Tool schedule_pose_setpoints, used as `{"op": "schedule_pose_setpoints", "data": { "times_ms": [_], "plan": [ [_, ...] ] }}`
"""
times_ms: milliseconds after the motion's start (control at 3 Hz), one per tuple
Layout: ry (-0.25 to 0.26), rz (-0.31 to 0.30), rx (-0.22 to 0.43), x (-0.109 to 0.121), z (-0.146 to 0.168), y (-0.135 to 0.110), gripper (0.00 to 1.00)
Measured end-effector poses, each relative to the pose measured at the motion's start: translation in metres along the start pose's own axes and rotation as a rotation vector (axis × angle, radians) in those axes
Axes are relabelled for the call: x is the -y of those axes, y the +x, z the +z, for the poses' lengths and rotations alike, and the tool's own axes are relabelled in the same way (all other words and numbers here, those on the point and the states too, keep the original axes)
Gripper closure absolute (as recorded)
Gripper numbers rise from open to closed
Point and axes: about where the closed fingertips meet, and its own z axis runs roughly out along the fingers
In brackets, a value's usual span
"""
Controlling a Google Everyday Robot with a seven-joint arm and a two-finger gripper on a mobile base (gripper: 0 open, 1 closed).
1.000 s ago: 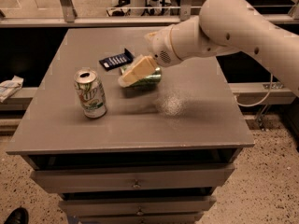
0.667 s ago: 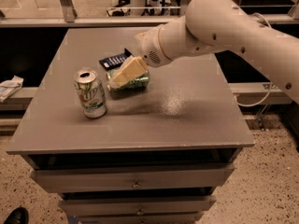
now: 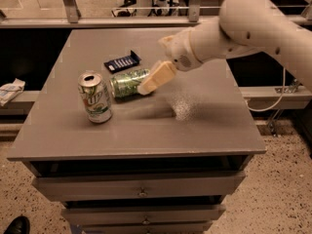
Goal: Knock green can over
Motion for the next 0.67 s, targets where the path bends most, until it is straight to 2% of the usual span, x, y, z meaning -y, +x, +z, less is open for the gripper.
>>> {"op": "schedule_pose_setpoints", "data": {
  "times_ms": [333,667],
  "plan": [
    [-0.025,-0.010,0.014,0.015,-0.030,0.014,0.00],
    [-0.031,-0.038,0.023,0.032,-0.074,0.022,0.00]
  ]
}}
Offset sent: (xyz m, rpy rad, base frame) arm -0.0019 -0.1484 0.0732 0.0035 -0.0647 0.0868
